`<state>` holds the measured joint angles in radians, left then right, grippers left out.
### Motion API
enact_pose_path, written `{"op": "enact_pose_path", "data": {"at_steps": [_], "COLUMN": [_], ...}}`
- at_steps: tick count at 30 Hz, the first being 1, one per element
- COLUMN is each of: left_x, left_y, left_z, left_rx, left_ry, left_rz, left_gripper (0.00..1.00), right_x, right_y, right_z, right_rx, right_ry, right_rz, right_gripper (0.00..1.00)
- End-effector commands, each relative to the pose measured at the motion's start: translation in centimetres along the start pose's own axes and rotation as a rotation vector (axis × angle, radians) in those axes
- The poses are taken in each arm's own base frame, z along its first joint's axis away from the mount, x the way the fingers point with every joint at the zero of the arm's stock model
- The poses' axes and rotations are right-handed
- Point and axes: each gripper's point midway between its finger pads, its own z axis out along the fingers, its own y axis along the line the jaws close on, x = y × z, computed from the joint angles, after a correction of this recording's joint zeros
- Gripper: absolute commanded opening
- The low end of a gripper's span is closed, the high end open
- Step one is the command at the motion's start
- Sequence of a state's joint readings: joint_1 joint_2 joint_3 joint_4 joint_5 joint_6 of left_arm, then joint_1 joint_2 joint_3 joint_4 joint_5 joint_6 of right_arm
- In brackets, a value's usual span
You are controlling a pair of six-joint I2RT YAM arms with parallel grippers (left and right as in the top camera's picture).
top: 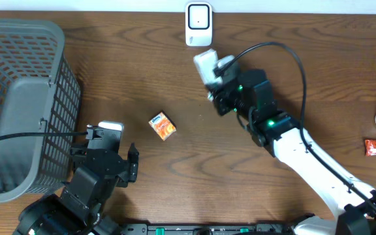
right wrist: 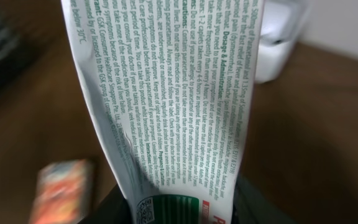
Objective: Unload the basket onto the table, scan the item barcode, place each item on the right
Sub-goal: 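Carry the box to the white scanner and hold its barcode there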
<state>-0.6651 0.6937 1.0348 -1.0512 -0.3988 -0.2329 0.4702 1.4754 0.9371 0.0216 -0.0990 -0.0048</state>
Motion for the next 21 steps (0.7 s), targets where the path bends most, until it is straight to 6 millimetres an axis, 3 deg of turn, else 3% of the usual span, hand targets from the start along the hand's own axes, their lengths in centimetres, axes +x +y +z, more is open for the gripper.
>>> {"op": "enact_pose_path", "data": {"at_steps": [1, 5, 10, 14, 21], "left_x": [0.1, 0.1, 0.1, 0.1, 0.1], "left_y": [0.2, 0.2, 0.2, 0.2, 0.2], "left_z": [0.0, 0.0, 0.0, 0.0, 0.0], "left_rx": [-0.012, -0.012, -0.012, -0.012, -0.012], "left_ry": [0.0, 0.0, 0.0, 0.0, 0.0], "left_rz": [-0.001, -0.001, -0.001, -0.001, -0.001], "left_gripper": [0.85, 0.85, 0.85, 0.85, 0.85], "right_x": [-0.3, 0.3, -1.5, -4.0, -5.0], "right_y": [-5.0, -8.6, -10.4, -13.6, -17.8], "right_z": [1.4, 4.0, 7.6, 11.4, 16.2], "right_rx": [0.157, 0.217, 0.247, 0.401, 0.601], "right_ry": [-0.032, -0.045, -0.033, 0.021, 0.142], "right_rz": [-0.026, -0.043, -0.161, -0.296, -0.499], "right_gripper": [0.33, 0.34, 0.34, 0.32, 0.32]}}
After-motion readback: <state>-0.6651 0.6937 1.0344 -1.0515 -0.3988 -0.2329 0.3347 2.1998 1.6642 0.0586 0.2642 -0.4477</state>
